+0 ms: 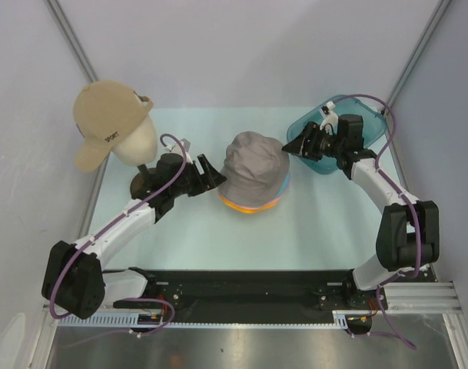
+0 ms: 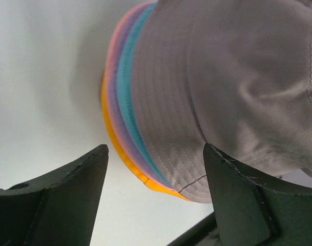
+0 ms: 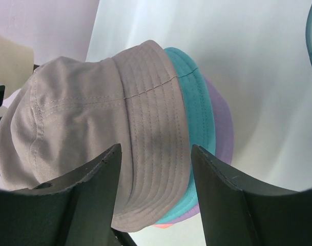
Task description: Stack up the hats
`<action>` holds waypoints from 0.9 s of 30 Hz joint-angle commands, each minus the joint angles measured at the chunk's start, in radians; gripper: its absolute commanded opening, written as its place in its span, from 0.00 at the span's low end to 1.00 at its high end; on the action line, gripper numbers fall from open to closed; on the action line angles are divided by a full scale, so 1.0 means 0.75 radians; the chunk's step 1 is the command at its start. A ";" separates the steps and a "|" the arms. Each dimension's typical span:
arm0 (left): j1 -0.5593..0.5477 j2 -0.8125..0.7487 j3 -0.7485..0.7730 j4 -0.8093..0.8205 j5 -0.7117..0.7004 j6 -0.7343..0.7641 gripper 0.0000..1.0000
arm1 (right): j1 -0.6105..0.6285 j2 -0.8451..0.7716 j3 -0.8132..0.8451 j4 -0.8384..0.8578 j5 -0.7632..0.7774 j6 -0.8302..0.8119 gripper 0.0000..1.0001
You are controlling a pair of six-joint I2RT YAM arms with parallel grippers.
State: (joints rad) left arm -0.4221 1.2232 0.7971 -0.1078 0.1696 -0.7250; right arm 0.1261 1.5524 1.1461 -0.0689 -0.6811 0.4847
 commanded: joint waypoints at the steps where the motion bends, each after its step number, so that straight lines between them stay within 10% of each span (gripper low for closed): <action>1: -0.010 -0.027 -0.056 0.225 0.093 -0.138 0.79 | -0.004 0.033 0.055 0.080 -0.057 -0.014 0.61; 27: -0.010 0.040 -0.175 0.420 0.146 -0.324 0.62 | 0.088 0.061 0.002 0.055 -0.004 -0.080 0.54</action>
State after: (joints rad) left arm -0.4282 1.2438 0.6804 0.1139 0.2409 -0.9260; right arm 0.1757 1.5791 1.1469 -0.0319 -0.6895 0.4435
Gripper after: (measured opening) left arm 0.655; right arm 0.556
